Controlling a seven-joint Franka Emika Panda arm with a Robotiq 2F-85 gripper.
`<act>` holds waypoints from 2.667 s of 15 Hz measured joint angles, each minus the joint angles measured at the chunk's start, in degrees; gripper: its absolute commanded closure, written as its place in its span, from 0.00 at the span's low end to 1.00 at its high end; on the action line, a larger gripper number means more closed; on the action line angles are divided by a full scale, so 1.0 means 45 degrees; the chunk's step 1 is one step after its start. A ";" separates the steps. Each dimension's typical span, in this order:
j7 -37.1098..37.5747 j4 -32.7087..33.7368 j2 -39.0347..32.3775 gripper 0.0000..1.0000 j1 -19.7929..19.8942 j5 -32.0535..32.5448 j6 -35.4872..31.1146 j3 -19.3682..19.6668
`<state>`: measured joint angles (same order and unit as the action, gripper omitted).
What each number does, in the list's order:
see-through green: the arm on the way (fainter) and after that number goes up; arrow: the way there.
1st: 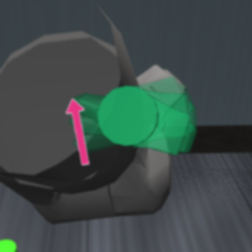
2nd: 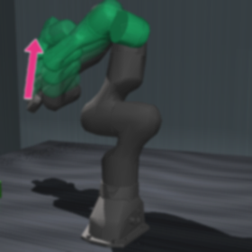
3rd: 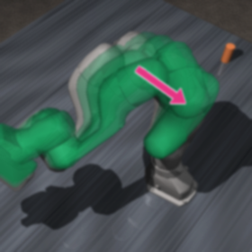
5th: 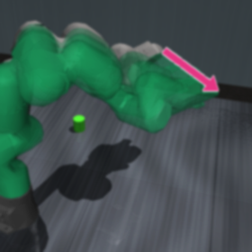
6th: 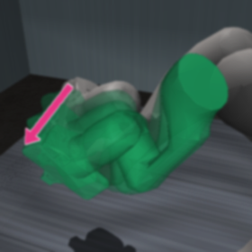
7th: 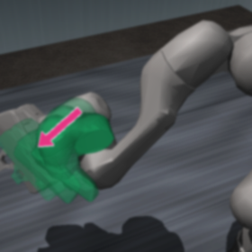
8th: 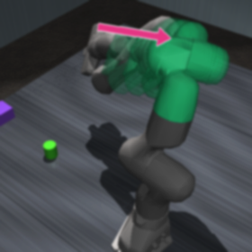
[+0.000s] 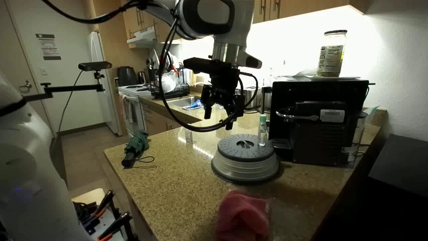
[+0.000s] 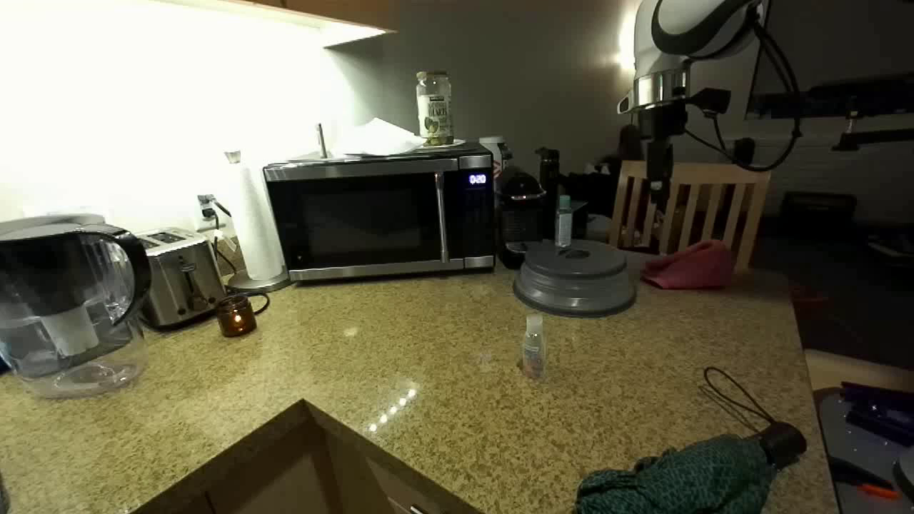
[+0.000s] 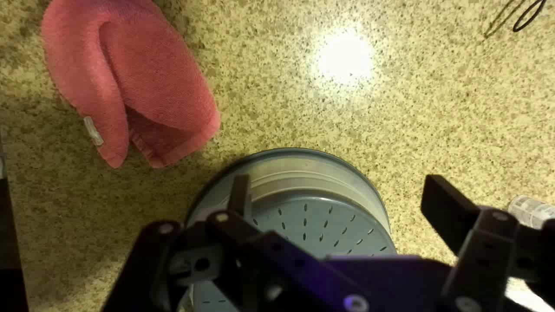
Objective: Take the bottle off of the grey thing
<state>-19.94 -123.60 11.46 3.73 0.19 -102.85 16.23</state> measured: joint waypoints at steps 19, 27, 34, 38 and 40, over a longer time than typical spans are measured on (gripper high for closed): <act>0.0000 0.0000 0.0000 0.00 0.0000 0.0001 0.0000 0.0002; 0.0034 0.0127 -0.0061 0.00 0.0128 -0.0001 -0.0001 -0.0184; 0.0057 0.2663 -0.1905 0.00 0.0132 -0.0554 0.0007 -0.0566; 0.0054 0.4419 -0.3398 0.00 0.0157 -0.0687 0.0010 -0.0867; 0.0054 0.5154 -0.4012 0.00 0.0221 -0.0667 0.0009 -0.0972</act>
<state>-19.69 -100.41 -6.60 4.73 -2.81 -102.81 11.85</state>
